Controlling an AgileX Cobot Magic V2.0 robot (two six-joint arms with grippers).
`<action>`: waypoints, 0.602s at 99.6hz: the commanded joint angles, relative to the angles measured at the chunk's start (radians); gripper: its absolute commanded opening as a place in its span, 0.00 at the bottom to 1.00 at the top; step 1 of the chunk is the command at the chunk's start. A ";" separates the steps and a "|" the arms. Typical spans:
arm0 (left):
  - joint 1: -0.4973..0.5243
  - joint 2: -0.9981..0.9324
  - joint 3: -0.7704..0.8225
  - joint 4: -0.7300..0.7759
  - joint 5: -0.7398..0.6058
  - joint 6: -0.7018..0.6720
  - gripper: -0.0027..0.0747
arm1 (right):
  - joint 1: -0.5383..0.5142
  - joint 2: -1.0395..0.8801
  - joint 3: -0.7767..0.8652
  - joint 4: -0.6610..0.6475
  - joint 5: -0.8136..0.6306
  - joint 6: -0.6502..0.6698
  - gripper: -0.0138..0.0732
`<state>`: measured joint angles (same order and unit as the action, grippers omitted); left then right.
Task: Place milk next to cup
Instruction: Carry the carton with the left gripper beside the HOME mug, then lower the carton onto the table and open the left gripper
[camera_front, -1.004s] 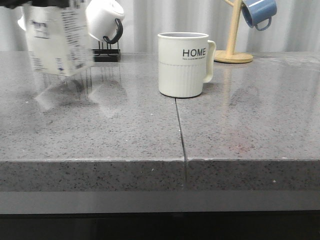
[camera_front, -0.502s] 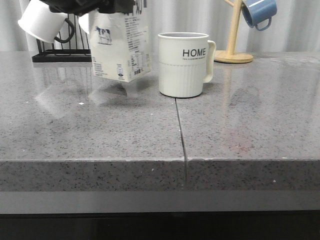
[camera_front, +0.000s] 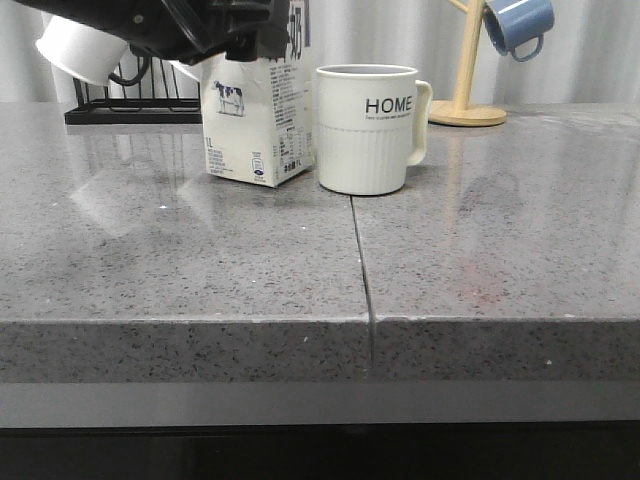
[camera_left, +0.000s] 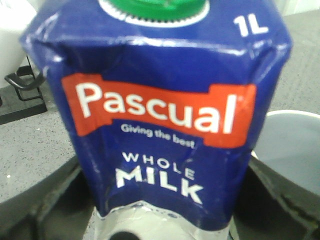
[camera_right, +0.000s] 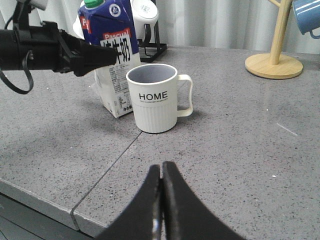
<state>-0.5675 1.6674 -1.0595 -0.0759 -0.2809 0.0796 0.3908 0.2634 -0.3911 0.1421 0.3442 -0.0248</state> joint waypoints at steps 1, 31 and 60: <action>-0.011 -0.036 -0.031 -0.006 -0.085 -0.012 0.53 | 0.001 0.006 -0.028 -0.002 -0.072 -0.004 0.12; -0.011 -0.036 -0.031 -0.025 -0.076 -0.012 0.70 | 0.001 0.006 -0.028 -0.002 -0.072 -0.004 0.12; -0.011 -0.051 -0.025 -0.030 -0.072 -0.012 0.80 | 0.001 0.006 -0.028 -0.002 -0.072 -0.004 0.12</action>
<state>-0.5699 1.6708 -1.0592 -0.0964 -0.2809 0.0796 0.3908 0.2634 -0.3911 0.1421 0.3442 -0.0248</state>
